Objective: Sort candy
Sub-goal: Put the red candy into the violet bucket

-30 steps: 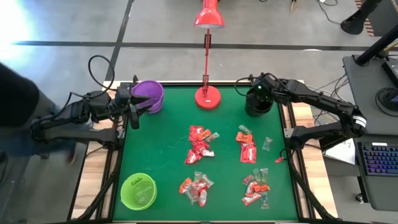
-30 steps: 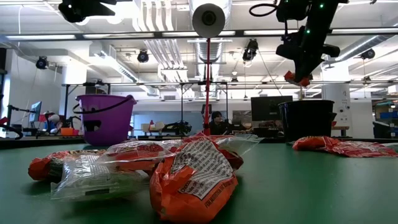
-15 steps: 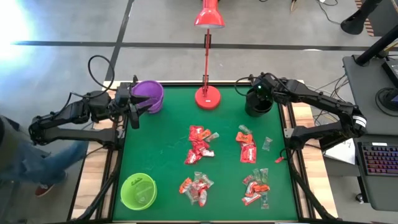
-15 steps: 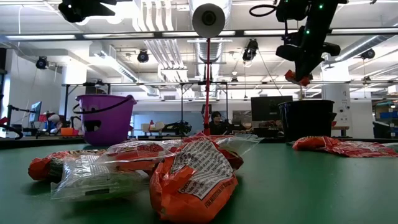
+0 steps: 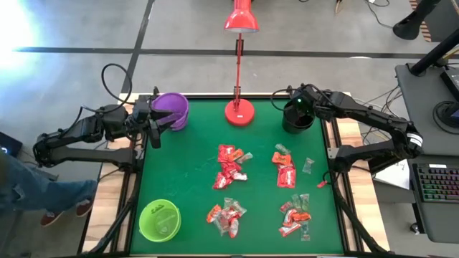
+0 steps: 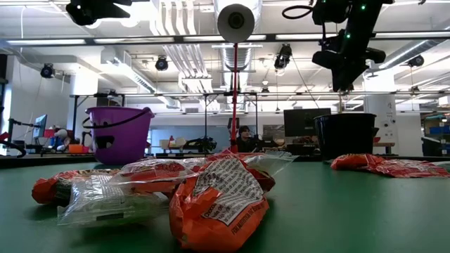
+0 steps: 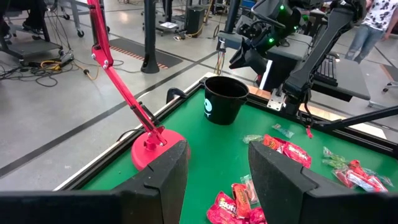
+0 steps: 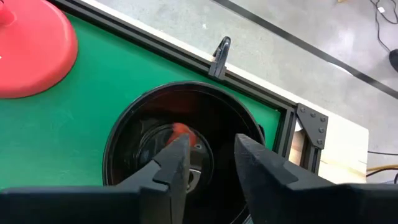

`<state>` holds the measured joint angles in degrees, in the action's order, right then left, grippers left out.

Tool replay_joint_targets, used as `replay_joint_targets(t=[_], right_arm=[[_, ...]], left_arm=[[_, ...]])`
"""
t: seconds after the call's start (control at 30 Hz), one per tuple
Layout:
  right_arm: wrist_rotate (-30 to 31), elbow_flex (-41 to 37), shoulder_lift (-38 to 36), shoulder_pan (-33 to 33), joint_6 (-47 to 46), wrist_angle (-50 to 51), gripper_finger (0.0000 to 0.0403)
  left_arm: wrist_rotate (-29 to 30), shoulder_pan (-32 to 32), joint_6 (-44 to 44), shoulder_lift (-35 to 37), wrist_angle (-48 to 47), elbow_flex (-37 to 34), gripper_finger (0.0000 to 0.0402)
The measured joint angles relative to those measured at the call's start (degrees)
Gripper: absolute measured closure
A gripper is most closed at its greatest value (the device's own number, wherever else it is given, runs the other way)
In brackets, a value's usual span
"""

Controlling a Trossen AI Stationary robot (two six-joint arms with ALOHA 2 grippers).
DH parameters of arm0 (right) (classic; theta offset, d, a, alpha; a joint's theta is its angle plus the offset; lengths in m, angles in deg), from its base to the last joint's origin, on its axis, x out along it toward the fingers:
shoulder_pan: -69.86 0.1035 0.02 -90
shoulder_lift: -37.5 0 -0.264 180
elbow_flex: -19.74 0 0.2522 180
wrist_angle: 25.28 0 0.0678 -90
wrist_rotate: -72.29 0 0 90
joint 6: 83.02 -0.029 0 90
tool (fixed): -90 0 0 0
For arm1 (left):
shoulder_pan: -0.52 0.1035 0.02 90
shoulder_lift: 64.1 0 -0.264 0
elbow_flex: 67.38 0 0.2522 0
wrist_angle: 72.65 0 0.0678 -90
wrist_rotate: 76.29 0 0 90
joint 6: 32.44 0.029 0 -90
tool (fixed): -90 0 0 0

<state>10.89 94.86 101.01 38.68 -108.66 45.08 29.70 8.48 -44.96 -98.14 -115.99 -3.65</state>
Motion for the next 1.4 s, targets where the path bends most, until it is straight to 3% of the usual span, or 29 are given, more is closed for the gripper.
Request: replay_joint_targets(t=[1.27,1.4], right_arm=[[-0.1,0.1,0.0,0.0,0.7,-2.9,0.0271],[0.0,0.1,0.3,0.0,5.7,-3.3,0.0275]], left_arm=[[0.0,0.0,0.4,0.0,0.0,0.0,0.0249],[0.1,0.0,0.0,-1.0,0.0,0.0,0.0249]])
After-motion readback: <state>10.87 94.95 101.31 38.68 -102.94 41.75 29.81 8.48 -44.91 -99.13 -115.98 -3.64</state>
